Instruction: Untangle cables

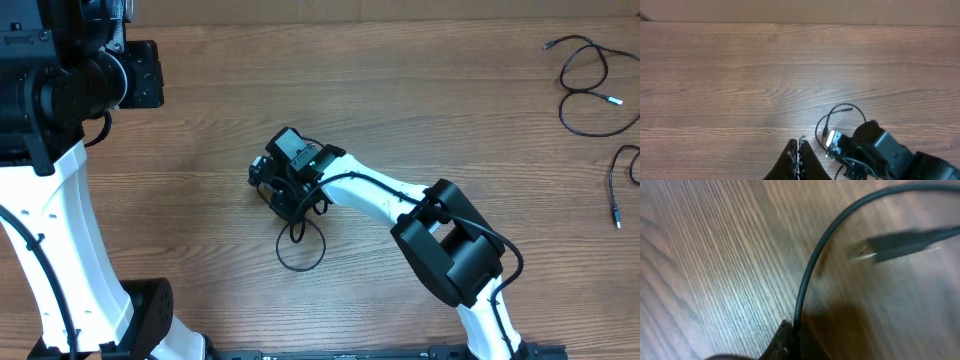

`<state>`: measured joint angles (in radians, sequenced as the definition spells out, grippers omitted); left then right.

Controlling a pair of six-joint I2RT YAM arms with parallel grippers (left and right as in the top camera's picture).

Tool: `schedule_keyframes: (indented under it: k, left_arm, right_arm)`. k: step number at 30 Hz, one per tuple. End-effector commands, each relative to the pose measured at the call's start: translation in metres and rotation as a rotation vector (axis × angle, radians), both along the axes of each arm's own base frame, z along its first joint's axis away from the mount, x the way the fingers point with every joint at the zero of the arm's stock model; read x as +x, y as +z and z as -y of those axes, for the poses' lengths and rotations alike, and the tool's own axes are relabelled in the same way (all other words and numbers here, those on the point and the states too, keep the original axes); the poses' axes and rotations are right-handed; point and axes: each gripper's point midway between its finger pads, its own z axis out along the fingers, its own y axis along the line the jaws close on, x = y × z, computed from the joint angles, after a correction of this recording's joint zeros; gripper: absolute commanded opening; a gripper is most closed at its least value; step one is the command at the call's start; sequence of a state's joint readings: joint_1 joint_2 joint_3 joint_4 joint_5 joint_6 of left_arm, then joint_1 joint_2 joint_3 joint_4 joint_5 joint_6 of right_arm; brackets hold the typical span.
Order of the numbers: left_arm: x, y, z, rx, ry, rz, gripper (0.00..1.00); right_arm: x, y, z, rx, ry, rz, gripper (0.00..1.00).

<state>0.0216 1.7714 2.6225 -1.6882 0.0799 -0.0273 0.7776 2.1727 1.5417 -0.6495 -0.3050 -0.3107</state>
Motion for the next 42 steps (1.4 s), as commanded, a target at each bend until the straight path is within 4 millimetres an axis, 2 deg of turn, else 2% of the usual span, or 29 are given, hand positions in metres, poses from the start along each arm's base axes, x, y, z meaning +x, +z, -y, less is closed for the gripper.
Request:
schedule_keyframes:
  k: [1,4,9,13,17,19,20,22,25,27,28,30,32,36,38,41,42]
  left_arm:
    - [-0.002,0.003,0.002,-0.010,-0.012,0.010,0.04]
    - [-0.002,0.003,0.002,-0.010,-0.012,0.010,0.04]
    - [-0.002,0.003,0.002,-0.010,-0.012,0.010,0.04]
    - [-0.002,0.003,0.002,-0.010,-0.012,0.010,0.04]
    - [-0.002,0.003,0.002,-0.009,-0.011,0.010,0.04]
    - [-0.002,0.003,0.002,-0.010,-0.012,0.010,0.04]
    - [-0.002,0.003,0.002,-0.010,-0.012,0.010,0.04]
    - [-0.002,0.003,0.002,-0.010,-0.012,0.010,0.04]
    - [-0.002,0.003,0.002,-0.011,-0.013,0.010,0.04]
    - [-0.002,0.003,0.003,-0.016,-0.017,0.010,0.04]
    - [-0.003,0.003,0.004,-0.019,-0.019,0.010,0.04]
    - [-0.003,0.004,0.004,-0.019,-0.019,0.010,0.04]
    - [-0.003,0.003,0.004,-0.019,-0.019,0.010,0.04]
    - [-0.003,0.004,0.004,-0.019,-0.019,0.010,0.04]
    - [-0.003,0.004,0.005,-0.023,-0.023,0.011,0.04]
    - [-0.003,0.004,0.007,-0.034,-0.034,0.011,0.04]
    - [-0.003,0.004,0.007,-0.035,-0.034,0.011,0.04]
  right_arm:
    - [0.044,0.125,-0.017,0.200,-0.087,0.196,0.04]
    - [0.052,0.180,-0.014,0.273,-0.119,0.256,0.04]
    - [0.048,0.263,0.007,0.342,-0.147,0.353,0.04]
    - [0.047,0.325,0.036,0.372,-0.208,0.465,0.04]
    - [0.056,0.382,0.075,0.401,-0.311,0.611,0.04]
    - [0.060,0.400,0.096,0.419,-0.353,0.651,0.04]
    - [0.063,0.402,0.104,0.416,-0.369,0.656,0.04]
    - [0.067,0.396,0.114,0.402,-0.383,0.633,0.04]
    - [0.064,0.365,0.108,0.386,-0.338,0.516,0.06]
    - [0.060,0.336,0.098,0.369,-0.300,0.414,0.48]
    - [0.057,0.321,0.090,0.366,-0.275,0.364,0.59]
    - [0.050,0.292,0.075,0.355,-0.232,0.275,0.65]
    - [0.047,0.261,0.060,0.334,-0.227,0.190,0.69]
    - [0.049,0.204,0.038,0.274,-0.248,0.092,0.69]
    - [0.056,0.176,0.034,0.233,-0.292,0.064,0.68]
    - [0.064,0.122,0.033,0.138,-0.436,-0.027,0.66]
    - [0.064,0.113,0.034,0.118,-0.471,-0.054,0.66]
